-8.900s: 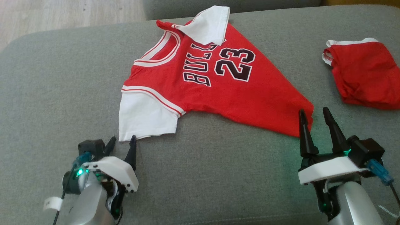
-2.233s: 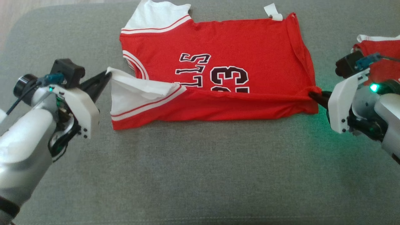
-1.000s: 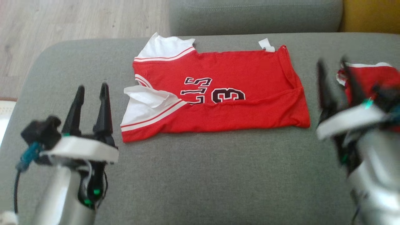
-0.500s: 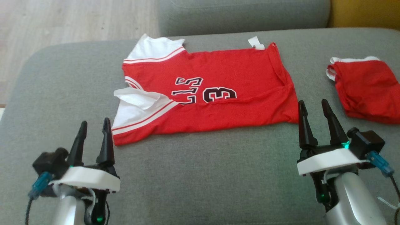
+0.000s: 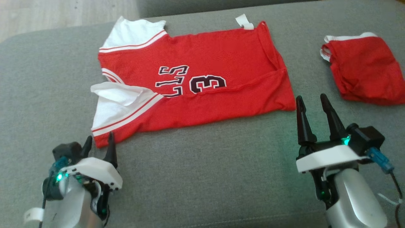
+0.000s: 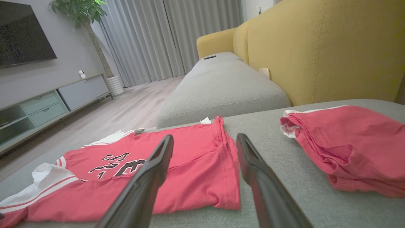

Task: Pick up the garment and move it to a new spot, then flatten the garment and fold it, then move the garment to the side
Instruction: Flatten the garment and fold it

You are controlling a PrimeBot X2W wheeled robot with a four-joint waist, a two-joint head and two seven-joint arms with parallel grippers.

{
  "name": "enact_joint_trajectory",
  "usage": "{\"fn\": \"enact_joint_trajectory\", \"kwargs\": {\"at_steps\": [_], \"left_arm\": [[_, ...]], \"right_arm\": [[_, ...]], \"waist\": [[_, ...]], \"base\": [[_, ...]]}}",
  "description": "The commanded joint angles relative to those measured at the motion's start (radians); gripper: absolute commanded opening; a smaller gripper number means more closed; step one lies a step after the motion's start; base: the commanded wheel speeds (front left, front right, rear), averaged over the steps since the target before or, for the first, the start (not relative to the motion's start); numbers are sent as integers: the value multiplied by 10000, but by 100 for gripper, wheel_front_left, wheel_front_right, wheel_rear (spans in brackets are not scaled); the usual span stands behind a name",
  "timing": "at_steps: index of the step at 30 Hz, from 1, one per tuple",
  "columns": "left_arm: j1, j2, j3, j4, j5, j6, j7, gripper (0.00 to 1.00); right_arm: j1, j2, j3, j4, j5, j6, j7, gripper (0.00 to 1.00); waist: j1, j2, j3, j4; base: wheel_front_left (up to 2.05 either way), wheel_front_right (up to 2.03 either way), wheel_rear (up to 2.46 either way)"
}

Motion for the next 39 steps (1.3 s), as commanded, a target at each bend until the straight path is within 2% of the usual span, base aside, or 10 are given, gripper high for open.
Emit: {"fn": "enact_joint_trajectory", "kwargs": {"at_steps": [1,7,10,11,12,13,19,22,29,39], "left_arm": [[-452,361,312,-44,81,74,-112,100],[-1059,561,407,1156,112,305,-121,100],[-1299,556,297,1749,102,118,-123,100],[-1361,543,248,1841,96,33,-123,71],[-1421,532,205,1853,90,-52,-124,9],[-1472,516,167,1786,87,-130,-124,0],[-1316,350,62,275,195,-356,-125,0],[-1090,223,-69,-635,272,-447,-125,0],[-746,56,-479,-1933,434,-551,-125,0],[-539,-42,-1018,-2453,463,-605,-125,0]], "right_arm": [[-439,103,225,-349,-83,-9,-108,100],[-502,110,197,-376,-65,-9,-108,100],[-506,115,145,-287,-83,-9,-43,100],[-505,116,84,-216,-105,-9,21,100],[-511,118,-4,-129,-144,-9,103,100],[-529,121,-110,-32,-212,-9,188,100],[-919,140,-805,849,-562,-9,902,100],[-1261,143,-1008,1550,184,-9,1303,100],[-2239,145,-1436,3466,492,-9,1783,100],[-3692,146,-1673,6441,506,-9,2067,100]], "waist": [[0,0,101,-112],[0,0,258,-230],[0,0,299,-217],[0,0,298,-195],[0,0,295,-171],[0,0,292,-132],[0,0,204,216],[0,0,176,452],[0,0,214,899],[0,0,348,1298]], "base": [[0,0,0],[0,0,0],[0,0,0],[0,0,0],[0,0,0],[0,0,0],[0,0,0],[0,0,0],[0,0,0],[0,0,0]]}}
